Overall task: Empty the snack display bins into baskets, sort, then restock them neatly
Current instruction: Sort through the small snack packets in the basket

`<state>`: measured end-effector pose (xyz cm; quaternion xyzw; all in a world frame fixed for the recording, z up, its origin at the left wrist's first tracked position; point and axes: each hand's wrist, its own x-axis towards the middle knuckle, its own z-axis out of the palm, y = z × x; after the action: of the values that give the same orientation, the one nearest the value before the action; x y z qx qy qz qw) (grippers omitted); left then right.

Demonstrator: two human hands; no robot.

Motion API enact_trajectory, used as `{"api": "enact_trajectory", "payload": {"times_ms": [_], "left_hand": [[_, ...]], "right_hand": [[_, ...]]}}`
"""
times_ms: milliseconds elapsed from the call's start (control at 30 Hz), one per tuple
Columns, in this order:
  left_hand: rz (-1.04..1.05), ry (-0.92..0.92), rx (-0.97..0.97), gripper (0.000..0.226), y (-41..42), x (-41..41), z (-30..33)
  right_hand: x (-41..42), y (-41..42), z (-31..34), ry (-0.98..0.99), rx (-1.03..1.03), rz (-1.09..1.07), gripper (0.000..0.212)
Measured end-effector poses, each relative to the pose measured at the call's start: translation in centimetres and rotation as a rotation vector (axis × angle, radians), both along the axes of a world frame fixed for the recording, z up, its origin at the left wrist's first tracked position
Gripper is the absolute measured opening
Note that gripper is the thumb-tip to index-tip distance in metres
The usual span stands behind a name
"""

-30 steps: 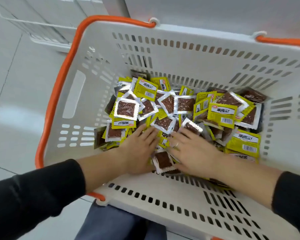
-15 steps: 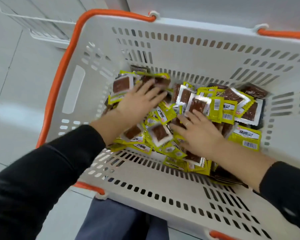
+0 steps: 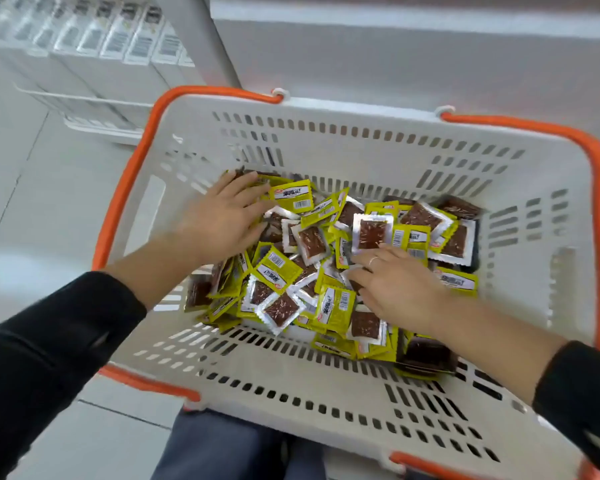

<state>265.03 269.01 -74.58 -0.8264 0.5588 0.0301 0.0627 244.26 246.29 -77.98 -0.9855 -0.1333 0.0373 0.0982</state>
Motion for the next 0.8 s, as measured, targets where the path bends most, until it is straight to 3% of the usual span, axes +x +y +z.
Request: {"api": "enact_trajectory", "payload": {"times_ms": [100, 233, 467, 800], "left_hand": [[-0.044, 0.01, -0.113, 0.021, -2.0, -2.9, 1.4], [0.053, 0.138, -0.169, 0.021, -4.3, -8.2, 5.3], [0.106, 0.187, -0.035, 0.024, -7.7, -16.9, 12.5], [0.039, 0.485, -0.185, 0.019, -17.3, -25.3, 16.8]], "right_hand": [[-2.5, -0.8, 2.9, -0.051, -0.005, -0.043, 0.035], [-6.9, -1.9, 6.7, -0.152, -0.062, -0.135, 0.016], [-15.9, -4.2, 16.1, -0.138, 0.056, -0.461, 0.03], [-24.4, -9.8, 19.3, 0.019, 0.201, -0.889, 0.03]]}}
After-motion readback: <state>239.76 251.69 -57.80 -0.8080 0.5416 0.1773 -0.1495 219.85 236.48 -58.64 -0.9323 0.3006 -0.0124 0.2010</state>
